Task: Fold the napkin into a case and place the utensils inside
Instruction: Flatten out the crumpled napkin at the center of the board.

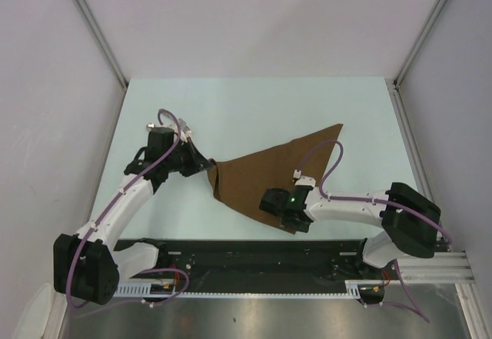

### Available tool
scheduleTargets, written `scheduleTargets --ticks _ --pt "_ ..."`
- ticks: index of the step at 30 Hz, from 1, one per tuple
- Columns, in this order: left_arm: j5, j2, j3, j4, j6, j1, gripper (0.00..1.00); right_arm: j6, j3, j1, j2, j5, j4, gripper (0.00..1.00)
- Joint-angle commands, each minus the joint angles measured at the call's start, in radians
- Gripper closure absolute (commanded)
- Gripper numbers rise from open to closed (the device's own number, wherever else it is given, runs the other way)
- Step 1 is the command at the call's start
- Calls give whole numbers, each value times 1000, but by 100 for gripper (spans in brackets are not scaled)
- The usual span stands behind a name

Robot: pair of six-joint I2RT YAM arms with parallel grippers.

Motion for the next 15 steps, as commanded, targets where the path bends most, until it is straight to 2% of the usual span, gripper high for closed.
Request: scheduleTargets --ticks 1,10,13,14,15 --pt "4 -38 -6 3 25 -6 100 94 9 6 2 63 -27 57" --pt "8 -37 0 -17 48 -6 100 122 -27 40 104 15 24 57" --pt "3 -40 4 -18 55 -6 100 120 -21 40 115 37 33 67" --pt "3 -40 3 -15 58 -6 100 122 -21 37 112 49 38 78" --pt "1 -40 6 -14 61 -6 100 115 -14 29 100 84 32 84"
